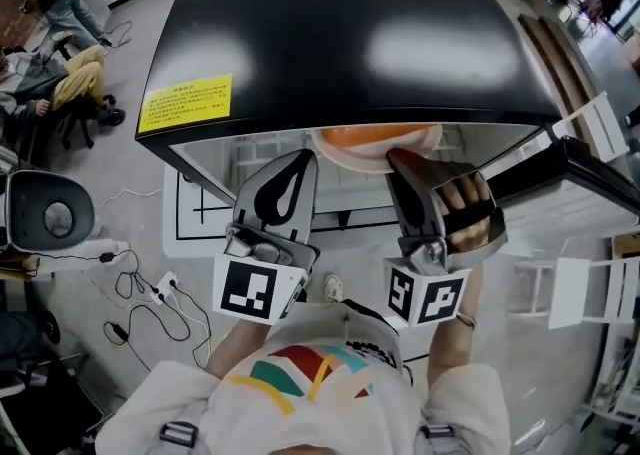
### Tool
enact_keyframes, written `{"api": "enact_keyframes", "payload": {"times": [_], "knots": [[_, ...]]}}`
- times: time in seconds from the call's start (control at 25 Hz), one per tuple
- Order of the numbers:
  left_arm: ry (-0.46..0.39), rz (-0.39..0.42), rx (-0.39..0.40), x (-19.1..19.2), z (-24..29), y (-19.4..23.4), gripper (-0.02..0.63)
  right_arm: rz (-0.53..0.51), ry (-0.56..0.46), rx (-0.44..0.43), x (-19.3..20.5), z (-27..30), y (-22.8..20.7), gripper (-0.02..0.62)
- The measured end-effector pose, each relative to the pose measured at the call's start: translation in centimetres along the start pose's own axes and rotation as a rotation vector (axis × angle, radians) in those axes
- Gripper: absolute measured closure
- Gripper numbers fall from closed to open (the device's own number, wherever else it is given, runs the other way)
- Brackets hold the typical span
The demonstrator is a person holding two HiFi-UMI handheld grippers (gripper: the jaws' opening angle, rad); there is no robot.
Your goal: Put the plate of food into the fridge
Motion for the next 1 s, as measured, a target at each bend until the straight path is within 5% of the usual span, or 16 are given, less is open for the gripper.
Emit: {"api": "enact_keyframes", "payload": {"times": [0.28,1.0], "knots": [[0.022,0.001,-0.066,0.6,-0.5,0.5,0.598,-0.011,-0.040,-0.026,-0.3,1.7,-0.1,0.566],[0.046,-0.003,-0.069,1.5,-0.9,1.7,0.598,-0.052,0.010,-0.163,-0.4,5.2,0.3,0.548]]}}
Point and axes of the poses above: the fingertips, and each gripper's own axes: z forward along the fingers, y to its left, x out of its underside, the point moved 9 cm from there along -z, backward along the fingers, and after that the axes turned 5 degrees about y, right-handed, at the moved point
